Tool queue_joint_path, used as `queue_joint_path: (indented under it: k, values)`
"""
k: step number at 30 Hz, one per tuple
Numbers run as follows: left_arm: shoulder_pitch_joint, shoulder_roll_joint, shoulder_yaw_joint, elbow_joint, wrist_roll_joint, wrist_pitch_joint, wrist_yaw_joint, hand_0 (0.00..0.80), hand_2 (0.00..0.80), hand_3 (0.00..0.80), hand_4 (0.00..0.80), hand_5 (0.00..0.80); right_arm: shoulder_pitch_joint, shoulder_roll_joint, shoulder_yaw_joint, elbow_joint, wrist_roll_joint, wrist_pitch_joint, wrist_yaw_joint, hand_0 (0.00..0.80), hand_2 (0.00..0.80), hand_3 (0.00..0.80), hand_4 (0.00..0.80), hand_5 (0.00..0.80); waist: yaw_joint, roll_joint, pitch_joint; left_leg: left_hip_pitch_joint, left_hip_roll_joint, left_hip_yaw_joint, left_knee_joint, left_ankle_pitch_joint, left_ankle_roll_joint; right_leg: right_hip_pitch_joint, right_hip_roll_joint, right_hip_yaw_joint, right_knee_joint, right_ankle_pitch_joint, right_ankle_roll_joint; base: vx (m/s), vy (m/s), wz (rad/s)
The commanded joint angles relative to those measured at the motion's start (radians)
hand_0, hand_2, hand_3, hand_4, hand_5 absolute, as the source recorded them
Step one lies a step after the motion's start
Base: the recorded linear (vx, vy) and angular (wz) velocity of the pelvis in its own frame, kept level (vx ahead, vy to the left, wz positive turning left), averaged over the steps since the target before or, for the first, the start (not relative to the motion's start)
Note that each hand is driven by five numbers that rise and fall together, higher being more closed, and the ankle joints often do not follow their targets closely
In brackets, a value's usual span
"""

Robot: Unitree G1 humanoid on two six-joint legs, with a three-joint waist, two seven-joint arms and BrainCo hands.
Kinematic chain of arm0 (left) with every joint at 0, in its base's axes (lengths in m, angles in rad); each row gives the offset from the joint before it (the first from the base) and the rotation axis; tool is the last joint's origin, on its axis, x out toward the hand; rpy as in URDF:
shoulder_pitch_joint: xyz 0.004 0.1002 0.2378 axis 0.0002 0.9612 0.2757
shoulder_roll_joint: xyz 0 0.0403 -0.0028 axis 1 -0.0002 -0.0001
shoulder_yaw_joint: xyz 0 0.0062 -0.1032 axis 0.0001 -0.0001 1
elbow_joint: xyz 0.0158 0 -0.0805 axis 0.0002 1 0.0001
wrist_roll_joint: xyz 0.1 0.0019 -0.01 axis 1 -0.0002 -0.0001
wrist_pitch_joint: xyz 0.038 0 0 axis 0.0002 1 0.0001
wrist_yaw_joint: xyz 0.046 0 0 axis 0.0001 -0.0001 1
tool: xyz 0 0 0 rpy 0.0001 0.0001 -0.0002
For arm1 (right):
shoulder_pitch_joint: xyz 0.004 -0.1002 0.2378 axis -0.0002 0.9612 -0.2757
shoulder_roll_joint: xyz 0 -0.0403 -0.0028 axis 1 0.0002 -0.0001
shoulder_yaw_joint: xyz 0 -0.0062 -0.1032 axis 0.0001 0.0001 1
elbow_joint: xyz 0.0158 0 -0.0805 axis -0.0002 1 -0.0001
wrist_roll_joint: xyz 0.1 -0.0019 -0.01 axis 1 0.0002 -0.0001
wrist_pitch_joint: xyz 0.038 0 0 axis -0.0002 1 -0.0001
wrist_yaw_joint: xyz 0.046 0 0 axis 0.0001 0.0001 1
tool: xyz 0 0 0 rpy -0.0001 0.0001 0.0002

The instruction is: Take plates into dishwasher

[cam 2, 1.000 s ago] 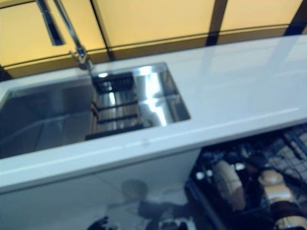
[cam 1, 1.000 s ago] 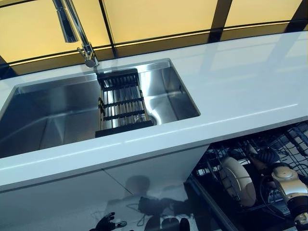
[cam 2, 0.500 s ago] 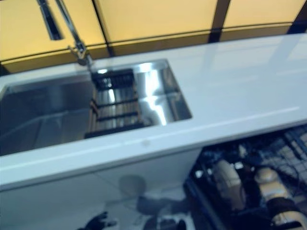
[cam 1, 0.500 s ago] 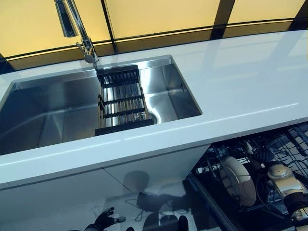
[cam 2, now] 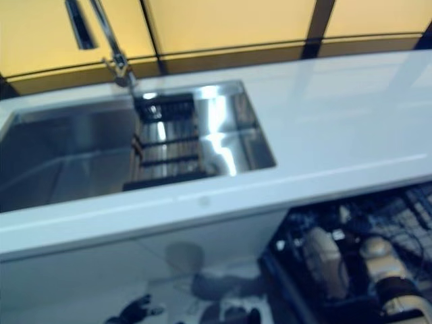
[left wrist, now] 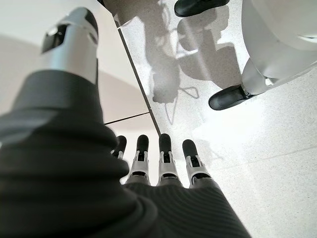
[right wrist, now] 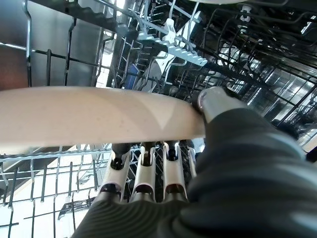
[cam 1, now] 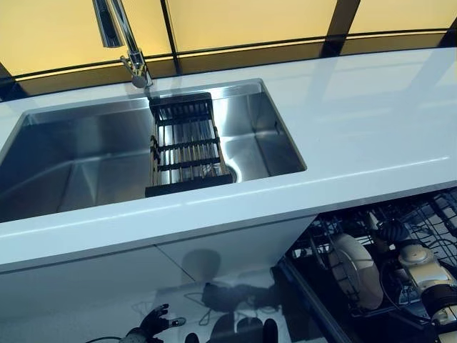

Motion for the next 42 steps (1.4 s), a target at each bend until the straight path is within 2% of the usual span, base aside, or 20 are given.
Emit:
queue_joint_path:
  k: [1, 2, 13, 29, 35, 42]
  values:
    - [-0.043, 0.025, -0.045, 0.008, 0.033, -0.009, -0.008, 0.000, 0.000, 0.000, 0.000, 0.000, -0.083, 0.018, 0.062, 0.025, -0.002, -0.014, -0.013, 0.135, 0.135, 0.135, 0.135, 0.135, 0.015, -0.037, -0.029, -0.100, 0.003, -0.007, 0.006, 0.103, 0.030, -0.038, -0.017, -0.012, 0.129, -0.083, 0.006, 0.000, 0.000, 0.00]
    - [-0.043, 0.025, -0.045, 0.009, 0.033, -0.010, -0.008, 0.000, 0.000, 0.000, 0.000, 0.000, -0.083, 0.018, 0.063, 0.025, 0.000, -0.014, -0.014, 0.000, 0.000, 0.000, 0.000, 0.000, 0.015, -0.038, -0.029, -0.099, 0.003, -0.007, 0.006, 0.103, 0.030, -0.037, -0.017, -0.012, 0.129, -0.083, 0.006, 0.000, 0.000, 0.00]
    - [-0.031, 0.026, -0.031, 0.018, 0.048, -0.016, -0.013, 0.000, 0.000, 0.000, 0.000, 0.000, -0.052, 0.019, 0.041, -0.011, 0.008, 0.002, -0.021, 0.000, 0.000, 0.000, 0.000, 0.000, 0.011, -0.051, -0.045, -0.088, 0.005, 0.000, 0.003, 0.098, 0.033, -0.031, -0.013, -0.008, 0.130, -0.086, 0.005, 0.000, 0.000, 0.00]
    - [-0.002, 0.024, 0.004, 0.028, 0.054, -0.023, -0.008, 0.000, 0.000, 0.000, 0.000, 0.000, 0.046, 0.002, -0.029, -0.179, 0.026, 0.000, -0.034, 0.000, 0.000, 0.000, 0.000, 0.000, -0.012, -0.072, -0.067, -0.064, 0.005, 0.017, -0.005, 0.087, 0.037, -0.015, -0.008, 0.012, 0.116, -0.081, 0.007, 0.001, 0.002, 0.00]
    - [0.023, 0.019, 0.040, 0.029, 0.056, -0.026, 0.005, 0.000, 0.000, 0.000, 0.000, 0.000, 0.144, -0.002, -0.113, -0.330, 0.015, 0.011, 0.009, 0.000, 0.000, 0.000, 0.000, 0.000, -0.035, -0.084, -0.076, -0.050, 0.006, 0.031, -0.011, 0.080, 0.040, -0.012, -0.006, 0.029, 0.115, -0.081, 0.009, 0.011, 0.046, -0.07]
    - [0.042, 0.027, 0.097, 0.051, 0.078, -0.039, 0.017, 0.000, 0.000, 0.000, 0.000, 0.000, 0.324, -0.031, -0.233, -0.480, -0.007, 0.014, 0.134, 0.000, 0.000, 0.000, 0.000, 0.000, -0.069, -0.109, -0.093, -0.032, 0.004, 0.056, -0.012, 0.065, 0.048, -0.010, -0.006, 0.054, 0.109, -0.076, 0.016, 0.009, 0.048, -0.08]
